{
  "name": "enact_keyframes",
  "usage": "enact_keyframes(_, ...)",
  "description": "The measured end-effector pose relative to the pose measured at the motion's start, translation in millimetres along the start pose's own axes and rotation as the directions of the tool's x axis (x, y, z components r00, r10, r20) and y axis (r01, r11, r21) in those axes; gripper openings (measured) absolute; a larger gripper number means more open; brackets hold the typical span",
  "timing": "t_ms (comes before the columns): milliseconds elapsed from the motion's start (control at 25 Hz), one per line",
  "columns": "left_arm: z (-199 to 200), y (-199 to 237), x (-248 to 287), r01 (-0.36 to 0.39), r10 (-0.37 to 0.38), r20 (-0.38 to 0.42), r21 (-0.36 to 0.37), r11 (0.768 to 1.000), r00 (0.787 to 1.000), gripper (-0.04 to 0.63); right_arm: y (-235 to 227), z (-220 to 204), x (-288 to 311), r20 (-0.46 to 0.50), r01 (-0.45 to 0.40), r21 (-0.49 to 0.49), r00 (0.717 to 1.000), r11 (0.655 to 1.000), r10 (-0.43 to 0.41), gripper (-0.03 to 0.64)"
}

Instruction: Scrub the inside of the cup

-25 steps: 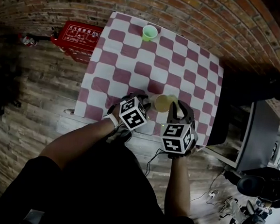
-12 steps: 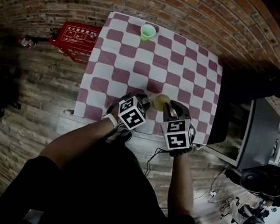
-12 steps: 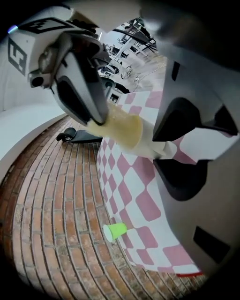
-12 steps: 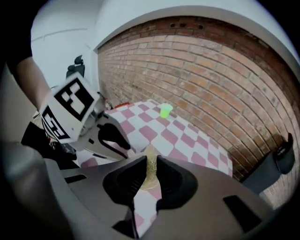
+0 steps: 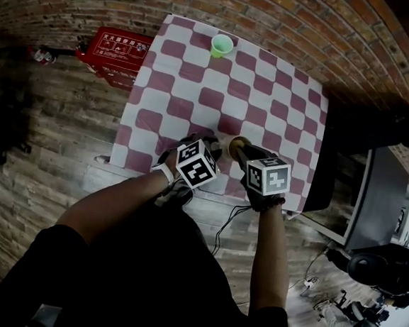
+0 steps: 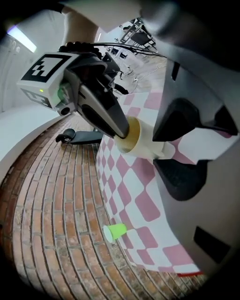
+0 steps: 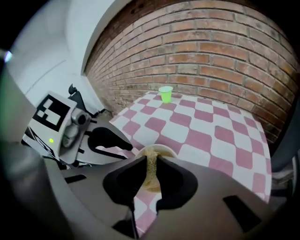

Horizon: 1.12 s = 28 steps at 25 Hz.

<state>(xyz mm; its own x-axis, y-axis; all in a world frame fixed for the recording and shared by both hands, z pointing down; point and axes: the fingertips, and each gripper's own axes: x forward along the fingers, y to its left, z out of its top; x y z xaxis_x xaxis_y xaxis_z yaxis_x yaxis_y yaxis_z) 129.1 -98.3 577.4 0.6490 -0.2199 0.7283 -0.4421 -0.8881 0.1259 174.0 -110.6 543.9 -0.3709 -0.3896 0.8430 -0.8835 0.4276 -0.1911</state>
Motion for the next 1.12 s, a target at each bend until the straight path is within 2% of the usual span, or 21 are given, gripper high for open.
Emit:
enact_keyframes(160,-0.9,-0.3,-0.9,0.002,-0.002,0.001,-0.002,1.000,1.000,0.127,7.7,16.2,-37.1,0.086,-0.062,0.054,0.995,0.997,0.058,0.074)
enact_keyframes(280,-0.6,0.2,-0.8,0.002,-0.002,0.002,-0.006,1.000,1.000,0.127,13.5,35.7,-71.0,0.185,-0.112,0.082,0.978,0.990,0.095,0.074)
enact_keyframes(400,0.2,1.8,-1.1,-0.004,0.004,0.001,-0.005,1.000,1.000,0.127,9.0,49.2,-95.2,0.231,-0.085,0.035,0.970,0.996,0.075,0.074)
enact_keyframes(520,0.1,2.3,-1.9,-0.018,0.018,-0.001,0.022,1.000,1.000,0.127,1.1,40.0,-86.7,0.136,0.012,-0.160,0.991,0.987,0.010,0.074)
enact_keyframes(640,3.0,2.0,-3.5,-0.030,0.030,0.004,0.059,0.998,1.000,0.127,3.2,22.4,-56.1,0.010,0.042,-0.374,0.999,0.927,-0.041,0.074)
enact_keyframes(800,4.6,1.7,-5.0,-0.035,0.034,0.008,0.068,0.997,0.999,0.127,12.5,2.2,-11.8,-0.107,-0.012,-0.540,0.993,0.841,-0.055,0.074)
enact_keyframes(880,3.4,1.6,-5.7,-0.036,0.036,0.007,0.070,0.997,0.999,0.127,15.1,-7.3,6.2,-0.168,-0.055,-0.586,0.984,0.808,-0.055,0.075)
enact_keyframes(920,2.9,1.5,-6.1,-0.037,0.036,0.006,0.072,0.997,0.999,0.127,15.9,-10.8,12.5,-0.193,-0.079,-0.590,0.980,0.804,-0.046,0.074)
enact_keyframes(1040,2.3,1.5,-6.8,-0.038,0.037,0.006,0.073,0.997,0.999,0.127,16.8,-13.8,15.6,-0.238,-0.138,-0.564,0.971,0.814,-0.001,0.074)
enact_keyframes(1120,2.8,2.6,-8.0,-0.041,0.040,0.008,0.074,0.996,0.999,0.127,21.5,-9.0,2.7,-0.249,-0.173,-0.561,0.968,0.809,0.035,0.074)
